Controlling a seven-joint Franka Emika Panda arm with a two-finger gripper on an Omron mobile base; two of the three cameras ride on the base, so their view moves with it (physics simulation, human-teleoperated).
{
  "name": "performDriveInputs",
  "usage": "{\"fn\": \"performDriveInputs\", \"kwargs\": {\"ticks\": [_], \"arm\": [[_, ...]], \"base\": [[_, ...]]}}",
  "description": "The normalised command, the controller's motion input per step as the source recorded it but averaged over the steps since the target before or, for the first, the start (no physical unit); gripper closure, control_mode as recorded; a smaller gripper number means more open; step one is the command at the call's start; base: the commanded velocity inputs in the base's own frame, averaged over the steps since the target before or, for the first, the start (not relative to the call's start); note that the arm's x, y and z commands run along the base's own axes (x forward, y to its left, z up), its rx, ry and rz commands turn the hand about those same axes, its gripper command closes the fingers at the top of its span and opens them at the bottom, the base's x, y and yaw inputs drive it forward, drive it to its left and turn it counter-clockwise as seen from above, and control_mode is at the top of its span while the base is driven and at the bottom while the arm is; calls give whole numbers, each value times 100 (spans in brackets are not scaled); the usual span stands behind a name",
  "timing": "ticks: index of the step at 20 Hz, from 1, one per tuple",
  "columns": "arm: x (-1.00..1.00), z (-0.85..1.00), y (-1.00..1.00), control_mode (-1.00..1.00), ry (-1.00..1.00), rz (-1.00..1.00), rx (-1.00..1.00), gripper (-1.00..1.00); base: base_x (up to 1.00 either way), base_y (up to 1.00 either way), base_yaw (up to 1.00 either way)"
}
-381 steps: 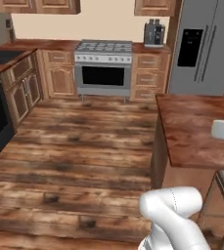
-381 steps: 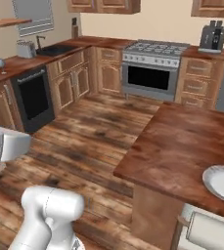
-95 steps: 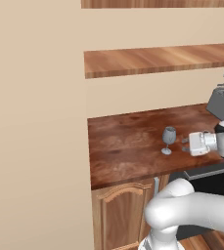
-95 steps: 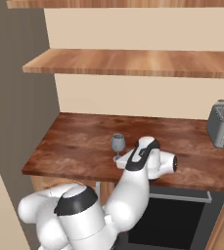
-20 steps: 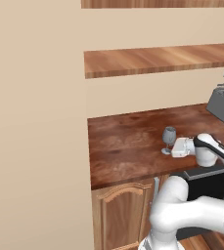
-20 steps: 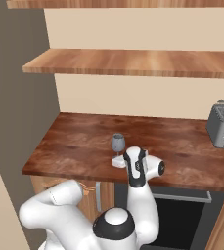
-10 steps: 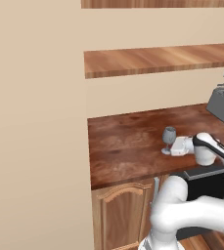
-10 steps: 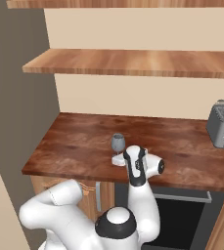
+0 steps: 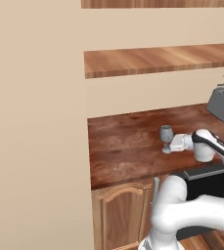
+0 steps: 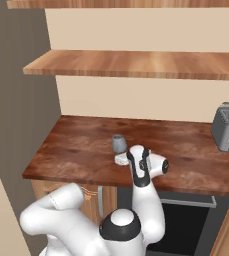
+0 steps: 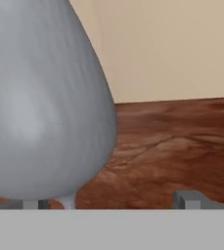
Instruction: Retrieve the wine glasses from the counter and place one next to each plate.
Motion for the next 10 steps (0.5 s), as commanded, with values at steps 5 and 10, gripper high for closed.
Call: {"fn": "performDriveInputs", "kwargs": {"ticks": [5, 10], "arm": [[18, -15, 31, -100, 1, -1, 0, 100], [27, -26, 43, -100, 1, -2, 0, 100]], "base": [[0, 0, 0], [0, 0, 0]]}}
